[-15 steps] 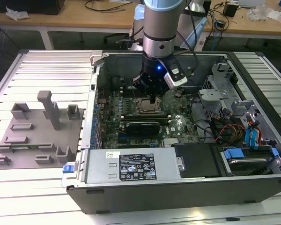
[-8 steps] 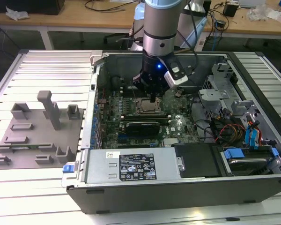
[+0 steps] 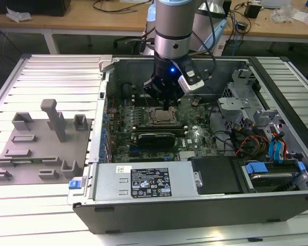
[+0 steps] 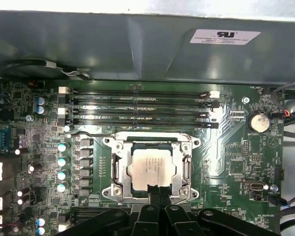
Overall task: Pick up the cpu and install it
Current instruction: 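Close the cpu cover, then install the first cpu locking lever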
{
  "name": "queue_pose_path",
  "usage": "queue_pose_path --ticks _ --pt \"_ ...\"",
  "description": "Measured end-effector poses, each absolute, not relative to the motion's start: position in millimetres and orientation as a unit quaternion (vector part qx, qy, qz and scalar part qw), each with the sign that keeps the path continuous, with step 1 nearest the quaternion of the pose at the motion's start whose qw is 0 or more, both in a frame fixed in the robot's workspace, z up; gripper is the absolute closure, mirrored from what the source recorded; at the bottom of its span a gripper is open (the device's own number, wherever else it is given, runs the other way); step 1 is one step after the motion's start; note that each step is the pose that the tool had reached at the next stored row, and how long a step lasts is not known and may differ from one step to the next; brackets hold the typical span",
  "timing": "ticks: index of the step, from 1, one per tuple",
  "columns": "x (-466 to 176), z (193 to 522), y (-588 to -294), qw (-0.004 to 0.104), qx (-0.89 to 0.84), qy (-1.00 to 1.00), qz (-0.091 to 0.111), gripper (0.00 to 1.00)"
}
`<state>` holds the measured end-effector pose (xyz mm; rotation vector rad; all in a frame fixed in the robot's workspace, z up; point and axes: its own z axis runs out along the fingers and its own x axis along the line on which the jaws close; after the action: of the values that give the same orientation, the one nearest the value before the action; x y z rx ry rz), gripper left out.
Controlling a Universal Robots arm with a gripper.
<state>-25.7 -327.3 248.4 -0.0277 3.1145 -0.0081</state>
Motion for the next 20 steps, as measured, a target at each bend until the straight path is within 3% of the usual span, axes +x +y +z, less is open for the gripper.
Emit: queue_pose_path --ticks 20 --pt "-25.8 250.2 -327.2 0.014 -0.009 1.000 -0.002 0.89"
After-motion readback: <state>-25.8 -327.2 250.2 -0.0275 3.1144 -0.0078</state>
